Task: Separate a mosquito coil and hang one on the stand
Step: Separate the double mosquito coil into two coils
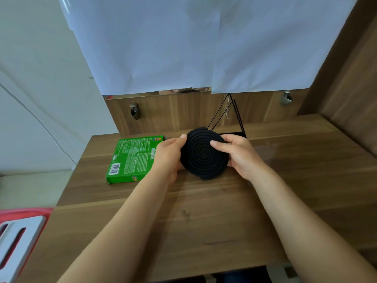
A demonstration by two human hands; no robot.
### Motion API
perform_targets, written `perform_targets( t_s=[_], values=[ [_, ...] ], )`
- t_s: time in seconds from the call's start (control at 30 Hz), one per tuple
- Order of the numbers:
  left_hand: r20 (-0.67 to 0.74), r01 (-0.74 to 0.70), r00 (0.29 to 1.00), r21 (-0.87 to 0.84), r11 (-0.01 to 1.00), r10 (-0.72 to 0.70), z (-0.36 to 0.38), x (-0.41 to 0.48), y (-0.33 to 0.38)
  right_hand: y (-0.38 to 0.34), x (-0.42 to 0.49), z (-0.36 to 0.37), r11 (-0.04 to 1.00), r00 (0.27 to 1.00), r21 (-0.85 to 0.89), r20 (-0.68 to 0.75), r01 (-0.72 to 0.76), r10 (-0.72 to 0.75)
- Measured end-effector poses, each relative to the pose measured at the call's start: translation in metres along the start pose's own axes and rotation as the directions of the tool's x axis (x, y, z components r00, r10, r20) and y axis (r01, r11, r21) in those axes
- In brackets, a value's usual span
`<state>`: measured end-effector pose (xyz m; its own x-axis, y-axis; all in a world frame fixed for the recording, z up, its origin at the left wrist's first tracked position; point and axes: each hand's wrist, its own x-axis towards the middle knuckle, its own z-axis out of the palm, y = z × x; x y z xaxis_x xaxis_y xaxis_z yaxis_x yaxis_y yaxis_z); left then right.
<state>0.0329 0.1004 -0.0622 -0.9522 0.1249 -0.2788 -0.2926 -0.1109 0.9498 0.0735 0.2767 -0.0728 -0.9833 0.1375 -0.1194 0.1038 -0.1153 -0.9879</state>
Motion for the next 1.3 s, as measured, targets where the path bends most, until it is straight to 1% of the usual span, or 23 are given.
perform_targets(
  t_s=[0.13, 0.23, 0.37, 0.47, 0.53, 0.67, 0.8, 0.87, 0.97, 1.03, 1.13, 1.2, 1.3],
  values=[
    [0.006, -0.001, 1.000, 0.005, 1.000, 0.001, 0.007, 0.005, 0.000, 0.008, -0.002, -0.003, 1.000, 1.000, 0.002, -0.011, 0.026, -0.026],
    [0.016, 0.006, 1.000, -0.013, 1.000, -0.006, 0.011, 0.008, -0.003, 0.010, -0.004, -0.007, 0.998, 0.999, -0.033, -0.020, 0.048, -0.049],
    [0.071, 0.024, 0.997, -0.060, 0.998, -0.020, 0.012, 0.011, -0.004, 0.009, -0.005, -0.008, 0.996, 0.997, -0.057, -0.043, 0.069, -0.071],
    [0.155, 0.056, 0.987, -0.126, 0.990, -0.036, 0.009, 0.012, -0.006, 0.008, -0.006, -0.010, 0.998, 0.996, -0.002, -0.062, 0.063, -0.063],
    [0.184, 0.076, 0.982, -0.154, 0.985, -0.047, 0.007, 0.012, -0.006, 0.007, -0.006, -0.010, 0.997, 0.996, 0.038, -0.068, 0.060, -0.057],
    [0.178, 0.073, 0.983, -0.160, 0.984, -0.043, 0.002, 0.009, -0.010, 0.007, -0.007, -0.009, 0.993, 0.993, 0.096, -0.096, 0.071, -0.062],
    [0.175, 0.047, 0.984, -0.157, 0.987, -0.019, -0.001, 0.005, -0.011, 0.006, -0.008, -0.009, 0.992, 0.992, 0.100, -0.106, 0.077, -0.067],
    [0.167, 0.033, 0.986, -0.147, 0.989, -0.008, -0.001, 0.004, -0.011, 0.005, -0.009, -0.009, 0.995, 0.991, 0.059, -0.112, 0.082, -0.075],
    [0.131, 0.010, 0.991, -0.135, 0.991, 0.007, -0.001, 0.002, -0.010, 0.003, -0.010, -0.011, 0.993, 0.980, -0.024, -0.159, 0.119, -0.122],
    [0.094, -0.014, 0.995, -0.125, 0.992, 0.026, -0.002, 0.001, -0.010, 0.003, -0.011, -0.011, 0.986, 0.968, -0.064, -0.189, 0.153, -0.162],
    [0.022, -0.045, 0.999, -0.093, 0.995, 0.048, -0.002, -0.001, -0.009, 0.004, -0.012, -0.010, 0.966, 0.947, -0.169, -0.221, 0.197, -0.231],
    [-0.010, -0.053, 0.999, -0.069, 0.996, 0.053, -0.001, -0.001, -0.009, 0.005, -0.012, -0.008, 0.952, 0.937, -0.229, -0.234, 0.205, -0.258],
    [-0.030, -0.054, 0.998, -0.056, 0.997, 0.052, 0.000, -0.001, -0.009, 0.006, -0.012, -0.008, 0.944, 0.932, -0.263, -0.245, 0.201, -0.267]
  ],
)
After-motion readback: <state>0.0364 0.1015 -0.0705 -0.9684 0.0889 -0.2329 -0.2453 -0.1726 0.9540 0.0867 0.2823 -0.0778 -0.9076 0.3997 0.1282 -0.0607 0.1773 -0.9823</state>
